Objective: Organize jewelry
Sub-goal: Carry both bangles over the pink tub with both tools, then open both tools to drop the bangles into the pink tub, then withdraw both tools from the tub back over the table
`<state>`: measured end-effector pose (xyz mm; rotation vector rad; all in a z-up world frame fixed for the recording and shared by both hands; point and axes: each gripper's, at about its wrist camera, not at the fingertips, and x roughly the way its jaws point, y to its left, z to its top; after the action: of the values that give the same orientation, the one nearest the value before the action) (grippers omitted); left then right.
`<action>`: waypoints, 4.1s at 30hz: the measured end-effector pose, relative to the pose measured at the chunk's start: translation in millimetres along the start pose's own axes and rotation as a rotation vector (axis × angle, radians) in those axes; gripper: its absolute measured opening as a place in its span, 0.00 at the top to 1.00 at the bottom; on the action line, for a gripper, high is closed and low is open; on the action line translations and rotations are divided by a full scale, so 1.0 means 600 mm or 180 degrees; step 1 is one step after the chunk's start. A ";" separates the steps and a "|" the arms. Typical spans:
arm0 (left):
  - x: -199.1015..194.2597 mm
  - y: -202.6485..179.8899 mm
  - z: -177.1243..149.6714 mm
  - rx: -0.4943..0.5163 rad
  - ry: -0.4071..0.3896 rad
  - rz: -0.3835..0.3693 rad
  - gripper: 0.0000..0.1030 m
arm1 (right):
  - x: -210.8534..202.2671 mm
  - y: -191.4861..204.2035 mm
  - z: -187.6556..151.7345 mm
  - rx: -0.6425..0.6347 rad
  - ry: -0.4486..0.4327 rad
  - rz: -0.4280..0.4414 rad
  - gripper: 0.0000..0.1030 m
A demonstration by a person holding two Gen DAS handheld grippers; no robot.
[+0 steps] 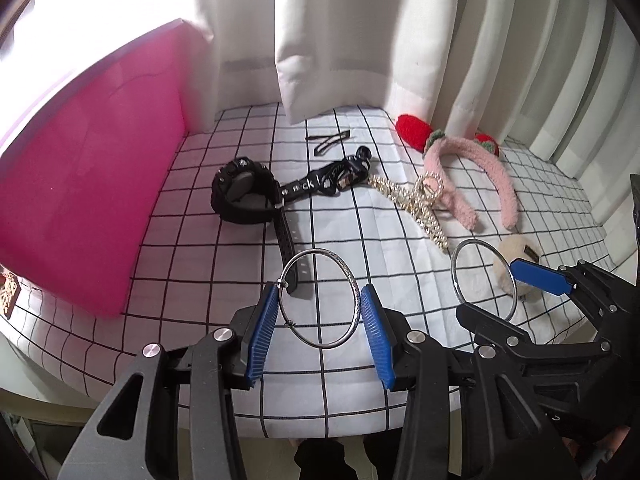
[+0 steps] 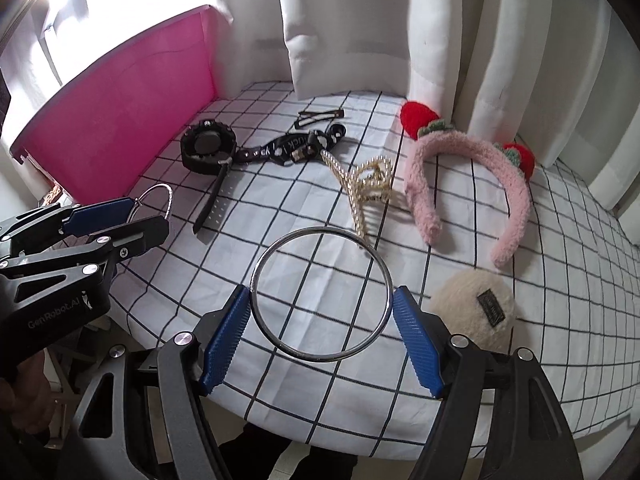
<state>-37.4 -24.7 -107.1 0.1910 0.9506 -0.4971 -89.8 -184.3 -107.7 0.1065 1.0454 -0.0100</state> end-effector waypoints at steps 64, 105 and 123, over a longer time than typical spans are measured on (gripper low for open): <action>-0.099 0.473 0.121 -0.1380 -0.0324 0.1101 0.46 | 0.111 0.453 0.422 -0.1479 -0.0156 0.0531 0.31; -0.206 0.406 0.104 -0.1519 -0.0603 0.1397 0.08 | -0.002 0.370 0.380 -0.1063 -0.0614 0.0540 0.30; -0.187 0.203 0.120 -0.1068 -0.0606 0.0809 0.08 | -0.091 0.113 0.196 -0.0330 -0.0645 0.0191 0.30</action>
<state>20.7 91.1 18.4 -0.0392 0.7960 -0.1147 -11.7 -130.3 3.7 0.0418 0.8384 0.0862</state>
